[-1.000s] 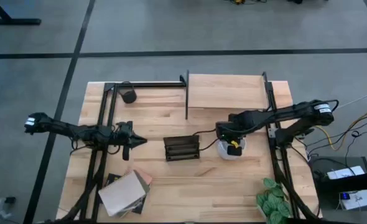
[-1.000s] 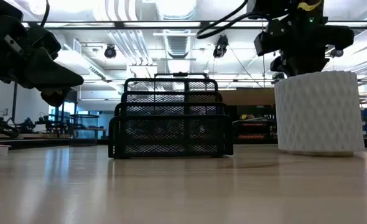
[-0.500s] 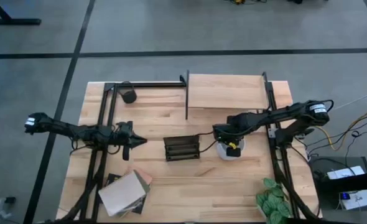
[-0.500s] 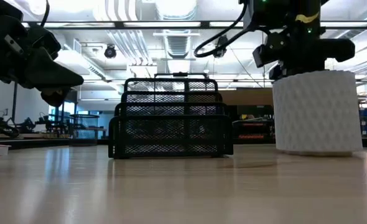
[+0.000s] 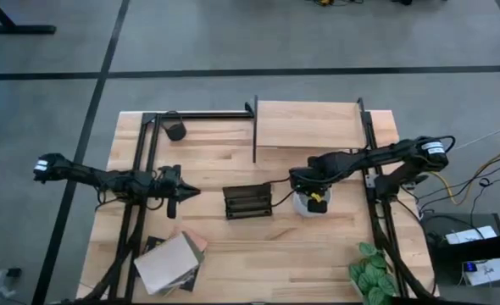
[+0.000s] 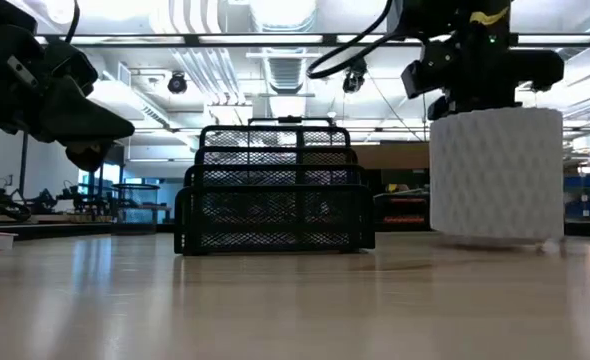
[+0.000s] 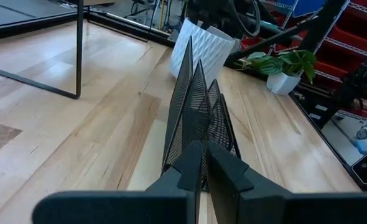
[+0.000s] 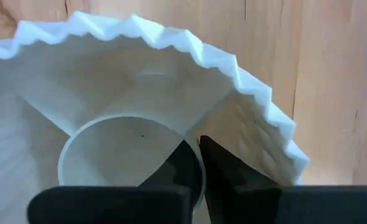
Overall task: Stock shelves
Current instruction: Put the white pen organizer onto the shelf
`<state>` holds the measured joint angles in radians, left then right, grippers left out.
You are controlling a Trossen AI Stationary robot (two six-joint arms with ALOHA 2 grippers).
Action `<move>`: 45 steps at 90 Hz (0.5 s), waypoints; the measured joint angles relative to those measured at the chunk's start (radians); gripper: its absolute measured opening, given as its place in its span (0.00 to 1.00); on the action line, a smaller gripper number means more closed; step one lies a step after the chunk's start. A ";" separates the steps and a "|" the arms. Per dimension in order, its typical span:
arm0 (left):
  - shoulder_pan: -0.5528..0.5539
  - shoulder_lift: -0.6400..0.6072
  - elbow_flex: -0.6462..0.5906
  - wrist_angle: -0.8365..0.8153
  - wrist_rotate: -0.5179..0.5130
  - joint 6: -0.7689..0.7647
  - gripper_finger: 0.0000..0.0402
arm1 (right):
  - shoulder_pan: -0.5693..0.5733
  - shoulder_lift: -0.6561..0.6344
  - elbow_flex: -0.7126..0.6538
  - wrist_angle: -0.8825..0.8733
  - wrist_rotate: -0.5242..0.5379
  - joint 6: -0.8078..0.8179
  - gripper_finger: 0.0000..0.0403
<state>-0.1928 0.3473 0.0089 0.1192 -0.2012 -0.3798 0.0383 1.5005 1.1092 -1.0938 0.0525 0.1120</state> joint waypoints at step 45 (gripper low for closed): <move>0.000 0.000 0.000 0.000 0.000 0.000 0.02 | 0.000 0.000 0.128 -0.088 0.013 -0.011 0.00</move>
<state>-0.1925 0.3473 0.0089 0.1189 -0.2012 -0.3801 0.0383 1.5002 1.2373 -1.1822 0.0651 0.1006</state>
